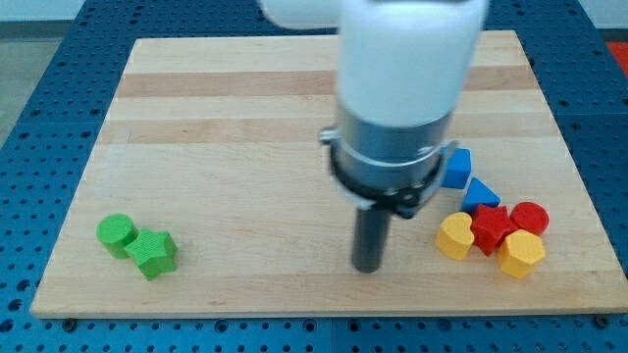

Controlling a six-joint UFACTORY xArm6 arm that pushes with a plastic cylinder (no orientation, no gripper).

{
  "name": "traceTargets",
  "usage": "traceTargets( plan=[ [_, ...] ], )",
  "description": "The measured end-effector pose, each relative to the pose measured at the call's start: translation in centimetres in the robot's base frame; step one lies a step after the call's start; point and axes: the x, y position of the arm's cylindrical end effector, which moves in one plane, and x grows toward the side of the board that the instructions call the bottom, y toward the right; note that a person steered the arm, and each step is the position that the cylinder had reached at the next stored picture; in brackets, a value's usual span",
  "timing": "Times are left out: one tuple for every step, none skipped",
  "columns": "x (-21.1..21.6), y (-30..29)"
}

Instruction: Move the green blocks together

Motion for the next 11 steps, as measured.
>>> traceTargets(
  plan=[
    [1.3,-6.8],
    [3.7,-14.9],
    [3.8,-16.6],
    [3.8,-16.8],
    [-0.3,-17.8],
    [-2.4,-20.8],
    [-1.0,-24.0],
    [-0.2,-25.1],
    [0.1,-25.2],
    [1.4,-32.5],
    [1.3,-32.7]
  ],
)
